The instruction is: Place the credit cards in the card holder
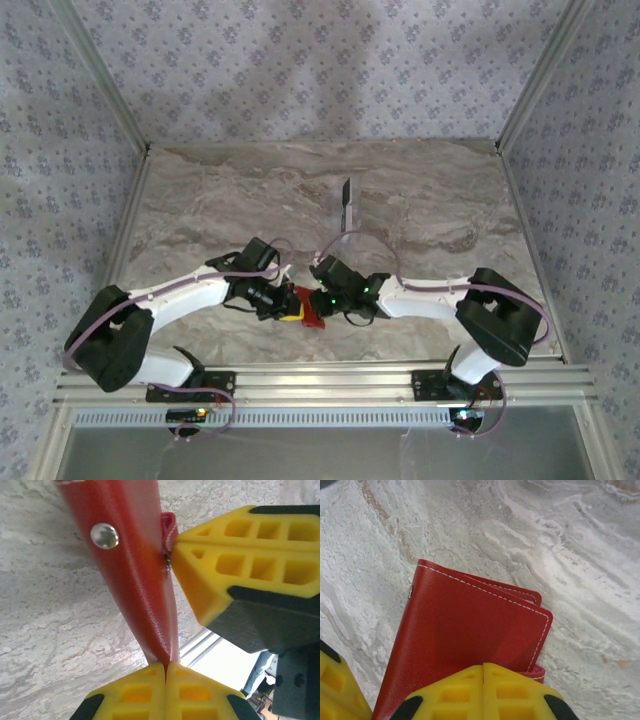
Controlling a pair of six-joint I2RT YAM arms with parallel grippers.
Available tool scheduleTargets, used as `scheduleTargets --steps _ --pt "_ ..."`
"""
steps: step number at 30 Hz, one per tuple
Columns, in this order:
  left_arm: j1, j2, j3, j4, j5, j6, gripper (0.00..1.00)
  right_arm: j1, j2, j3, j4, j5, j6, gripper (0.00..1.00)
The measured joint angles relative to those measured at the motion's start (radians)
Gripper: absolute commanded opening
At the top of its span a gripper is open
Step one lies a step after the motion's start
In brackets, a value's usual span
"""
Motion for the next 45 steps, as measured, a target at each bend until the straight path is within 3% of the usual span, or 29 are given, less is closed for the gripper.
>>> scheduleTargets --steps 13,21,22,26,28,34,45 --pt "0.045 0.008 -0.009 0.007 -0.041 0.003 0.0 -0.008 -0.082 -0.049 -0.032 0.057 0.002 0.0" --pt "0.079 0.023 -0.11 0.035 -0.06 -0.015 0.0 -0.119 -0.176 -0.144 -0.039 -0.004 -0.048 0.0" --pt "0.079 0.023 -0.116 0.046 -0.051 -0.021 0.03 -0.135 -0.19 -0.154 -0.031 -0.026 -0.055 0.0" --pt "0.073 0.001 -0.119 0.111 -0.028 -0.04 0.54 -0.148 -0.201 -0.166 0.02 -0.101 -0.062 0.0" --pt "0.071 -0.031 -0.119 0.148 -0.026 -0.062 0.6 -0.139 -0.201 -0.167 0.047 -0.126 -0.056 0.0" --pt "0.06 -0.082 -0.12 0.292 -0.024 -0.121 0.59 -0.131 -0.201 -0.186 0.143 -0.156 0.008 0.0" --pt "0.053 -0.037 -0.153 0.393 -0.039 -0.171 0.51 -0.138 -0.132 -0.187 0.261 -0.189 0.129 0.0"
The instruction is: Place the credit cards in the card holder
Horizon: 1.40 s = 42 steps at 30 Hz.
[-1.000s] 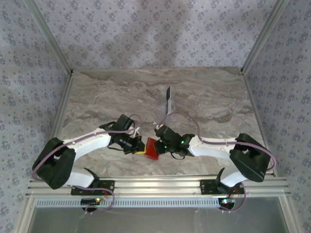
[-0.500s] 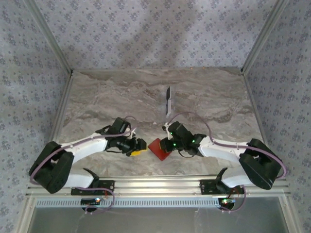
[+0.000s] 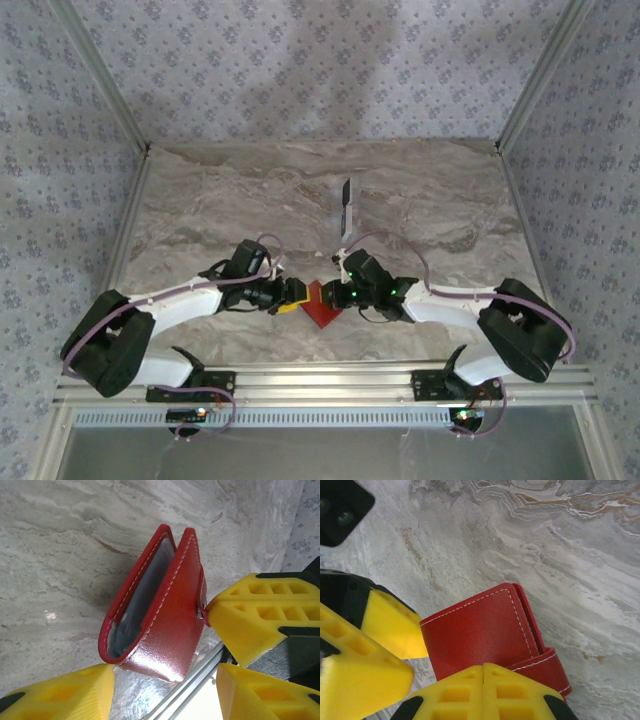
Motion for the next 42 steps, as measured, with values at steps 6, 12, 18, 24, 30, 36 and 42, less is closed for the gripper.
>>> scheduleTargets --steps 6,12,18,24,30,36,42 --pt "0.001 0.005 -0.006 0.022 -0.016 -0.008 0.42 -0.034 0.018 -0.003 0.059 -0.037 0.051 0.0" --pt "0.01 0.014 -0.015 0.046 -0.034 -0.018 0.59 -0.045 0.037 -0.005 0.099 -0.068 0.089 0.0" --pt "0.027 -0.014 -0.037 0.05 -0.064 -0.015 0.51 -0.053 0.037 -0.005 0.122 -0.103 0.114 0.0" --pt "0.027 -0.042 -0.042 0.08 -0.063 -0.016 0.32 -0.05 0.041 -0.003 0.142 -0.13 0.144 0.0" --pt "0.042 -0.072 -0.042 0.087 -0.059 -0.002 0.09 -0.05 0.052 0.0 0.142 -0.142 0.151 0.0" --pt "0.058 -0.082 -0.034 0.032 -0.05 0.028 0.0 -0.04 0.052 0.002 0.121 -0.133 0.118 0.0" --pt "0.112 -0.074 0.013 -0.13 -0.056 0.1 0.0 -0.074 0.037 -0.002 0.024 -0.1 0.051 0.0"
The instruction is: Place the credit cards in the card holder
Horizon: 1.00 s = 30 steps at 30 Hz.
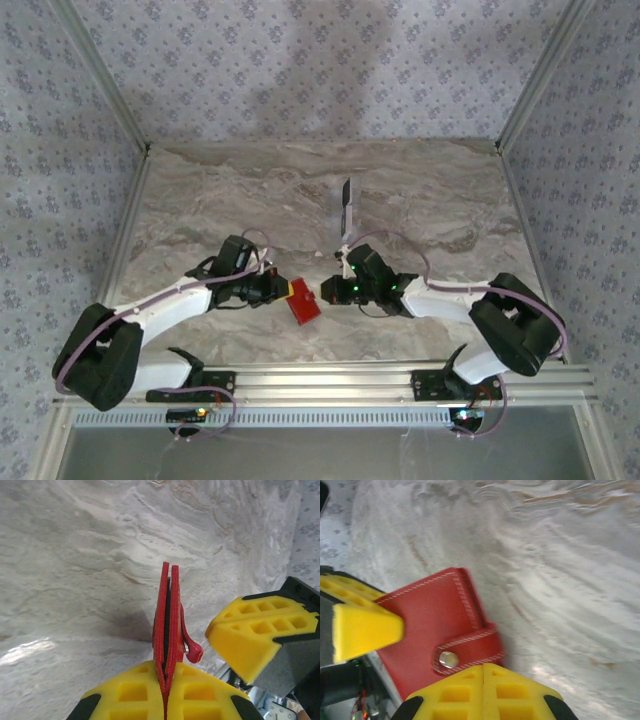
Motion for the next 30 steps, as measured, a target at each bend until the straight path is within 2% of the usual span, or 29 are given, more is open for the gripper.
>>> scheduleTargets --steps 6,7,8,9,14,17,24,30 --pt "0.041 0.067 0.017 -0.09 0.025 0.056 0.0 -0.098 -0.047 -0.053 -0.075 -0.003 -0.047 0.01" --pt "0.041 0.077 0.023 -0.098 0.034 0.058 0.0 -0.096 -0.056 -0.054 -0.095 -0.004 -0.064 0.17" --pt "0.041 0.085 0.031 -0.104 0.044 0.06 0.0 -0.087 -0.065 -0.051 -0.112 -0.003 -0.083 0.3" --pt "0.041 0.091 0.039 -0.109 0.05 0.059 0.0 -0.07 -0.072 -0.043 -0.134 0.002 -0.106 0.34" --pt "0.037 0.102 0.071 -0.116 0.084 0.051 0.0 0.083 -0.071 0.045 -0.186 0.041 -0.202 0.38" --pt "0.031 0.102 0.072 -0.119 0.106 0.04 0.0 0.13 -0.033 0.091 -0.175 0.063 -0.224 0.43" --pt "0.015 0.102 0.076 -0.135 0.131 0.024 0.0 0.211 0.082 0.184 -0.21 0.152 -0.269 0.45" --pt "0.01 0.102 0.076 -0.13 0.127 0.013 0.0 0.264 0.141 0.249 -0.254 0.247 -0.279 0.33"
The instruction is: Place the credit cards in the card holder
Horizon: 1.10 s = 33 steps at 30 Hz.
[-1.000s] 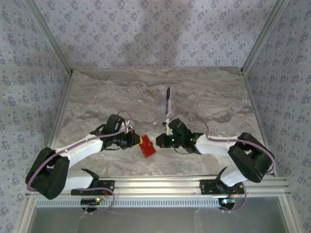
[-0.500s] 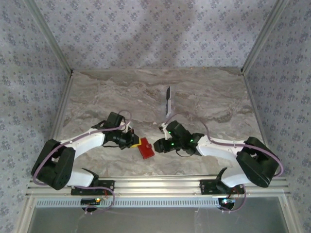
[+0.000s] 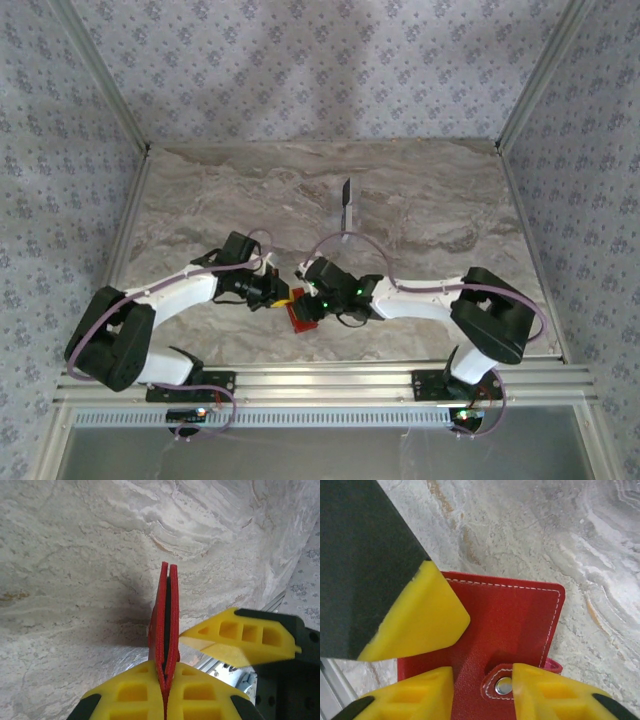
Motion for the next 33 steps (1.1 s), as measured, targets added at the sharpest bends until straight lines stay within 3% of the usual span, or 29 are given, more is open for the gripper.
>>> scheduleTargets --steps 11,16,24,30,31,33 --pt "-0.006 0.0 0.0 0.019 0.0 0.0 0.0 0.025 0.021 0.037 -0.087 0.161 0.041 0.23" --pt "-0.006 0.0 0.0 0.031 -0.003 0.0 0.0 0.033 0.014 0.041 -0.09 0.187 0.074 0.0" --pt "-0.006 0.0 0.001 0.018 -0.003 0.015 0.0 0.029 -0.02 0.015 -0.1 0.212 0.124 0.0" --pt "-0.008 -0.001 0.001 -0.026 -0.006 0.045 0.0 -0.091 -0.087 -0.13 -0.096 0.207 0.158 0.0" --pt "-0.01 -0.001 0.001 -0.028 -0.009 0.049 0.04 -0.103 -0.096 -0.148 -0.09 0.202 0.157 0.0" --pt "-0.01 0.001 0.001 -0.037 -0.011 0.065 0.22 -0.118 -0.117 -0.179 -0.078 0.176 0.153 0.0"
